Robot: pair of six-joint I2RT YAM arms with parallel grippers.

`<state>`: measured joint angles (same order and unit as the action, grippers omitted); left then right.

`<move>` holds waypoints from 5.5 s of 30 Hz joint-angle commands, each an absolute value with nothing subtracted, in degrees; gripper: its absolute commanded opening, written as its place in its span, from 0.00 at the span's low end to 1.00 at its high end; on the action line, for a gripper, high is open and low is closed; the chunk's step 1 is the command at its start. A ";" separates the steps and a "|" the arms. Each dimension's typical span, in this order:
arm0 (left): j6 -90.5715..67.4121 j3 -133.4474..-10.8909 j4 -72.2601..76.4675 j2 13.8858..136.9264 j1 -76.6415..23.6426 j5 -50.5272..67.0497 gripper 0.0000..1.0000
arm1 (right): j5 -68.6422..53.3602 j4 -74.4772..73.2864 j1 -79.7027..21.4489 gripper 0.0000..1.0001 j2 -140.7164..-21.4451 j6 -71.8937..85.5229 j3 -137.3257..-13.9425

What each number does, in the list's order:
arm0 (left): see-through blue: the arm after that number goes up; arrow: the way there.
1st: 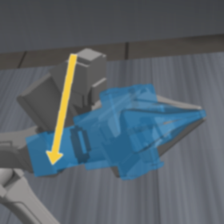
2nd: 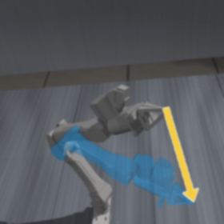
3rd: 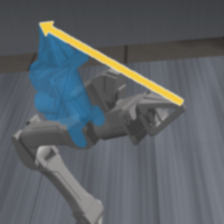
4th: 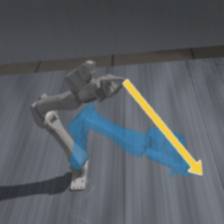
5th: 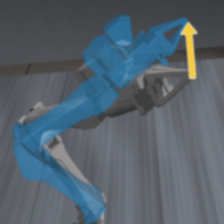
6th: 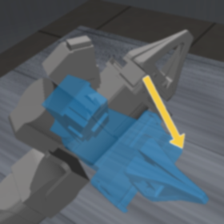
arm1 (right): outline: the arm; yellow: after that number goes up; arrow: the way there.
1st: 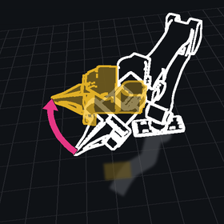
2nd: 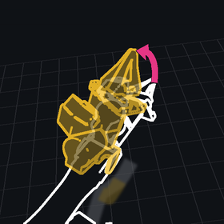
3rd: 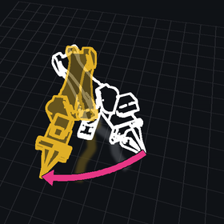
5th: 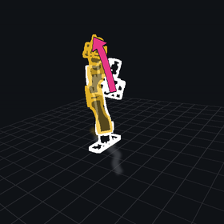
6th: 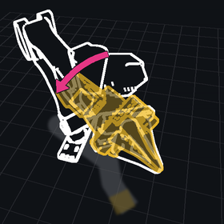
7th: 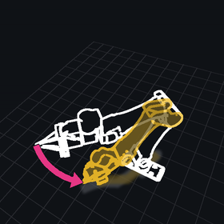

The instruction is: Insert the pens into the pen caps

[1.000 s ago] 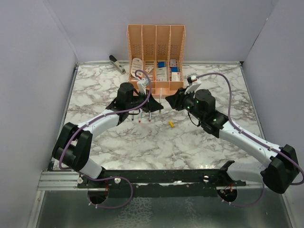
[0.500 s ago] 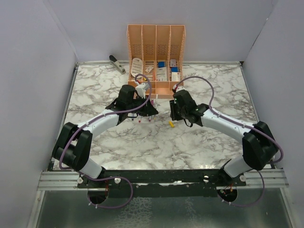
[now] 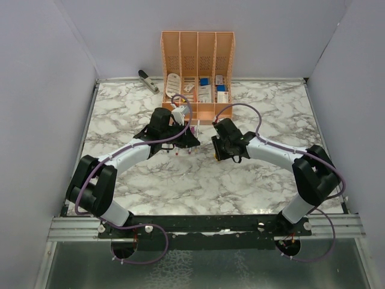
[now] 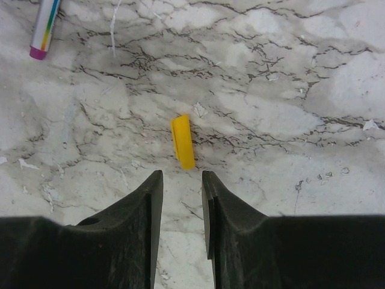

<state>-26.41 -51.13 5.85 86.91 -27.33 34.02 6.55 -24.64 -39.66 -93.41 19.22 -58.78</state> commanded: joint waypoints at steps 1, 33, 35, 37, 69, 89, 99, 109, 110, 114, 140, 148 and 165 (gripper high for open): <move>-25.51 -50.89 6.55 86.86 -27.06 35.56 0.00 | 4.38 -24.22 -39.80 0.32 -95.58 17.95 -60.56; -25.10 -52.14 6.94 88.71 -26.60 36.92 0.00 | 5.58 -22.05 -39.79 0.20 -104.26 17.88 -61.02; -25.05 -52.03 6.97 88.47 -26.42 36.85 0.00 | 5.32 -22.12 -39.81 0.13 -104.12 18.06 -60.68; -25.08 -51.89 6.96 88.36 -26.29 36.96 0.00 | 5.28 -22.20 -39.81 0.05 -104.21 18.27 -60.33; -27.49 -51.22 16.95 83.80 -32.57 43.18 0.00 | 13.71 18.81 -37.35 0.01 -65.08 25.30 -47.11; -29.18 -54.90 18.66 84.59 -35.24 44.85 0.00 | 4.95 35.76 -37.36 0.01 -61.71 29.49 -37.59; -29.36 -55.15 18.67 84.73 -35.77 44.17 0.00 | 4.39 36.53 -37.36 0.01 -63.06 27.98 -38.23; -29.18 -55.17 18.73 84.27 -36.04 44.02 0.00 | 5.36 36.81 -37.37 0.01 -63.56 25.13 -37.48; -29.23 -55.23 18.79 84.25 -36.10 43.98 0.00 | 5.32 37.03 -37.41 0.01 -63.76 25.06 -37.45; -29.26 -55.24 18.74 84.04 -36.12 43.99 0.00 | 5.28 37.52 -37.42 0.01 -64.52 24.64 -37.51; -29.09 -56.43 18.72 84.75 -36.13 42.90 0.00 | 5.21 35.87 -37.44 0.01 -65.08 24.13 -36.32; -29.00 -56.09 18.77 84.30 -36.12 41.60 0.00 | 4.77 34.22 -37.44 0.01 -64.95 24.63 -36.73; -28.47 -61.07 17.63 84.91 -35.96 34.31 0.00 | -2.69 23.86 -37.44 0.01 -68.65 26.23 -40.14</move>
<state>-29.08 -56.95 14.41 85.41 -35.81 38.74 3.64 32.67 -37.01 -66.17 26.37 -38.22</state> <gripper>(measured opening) 0.074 0.045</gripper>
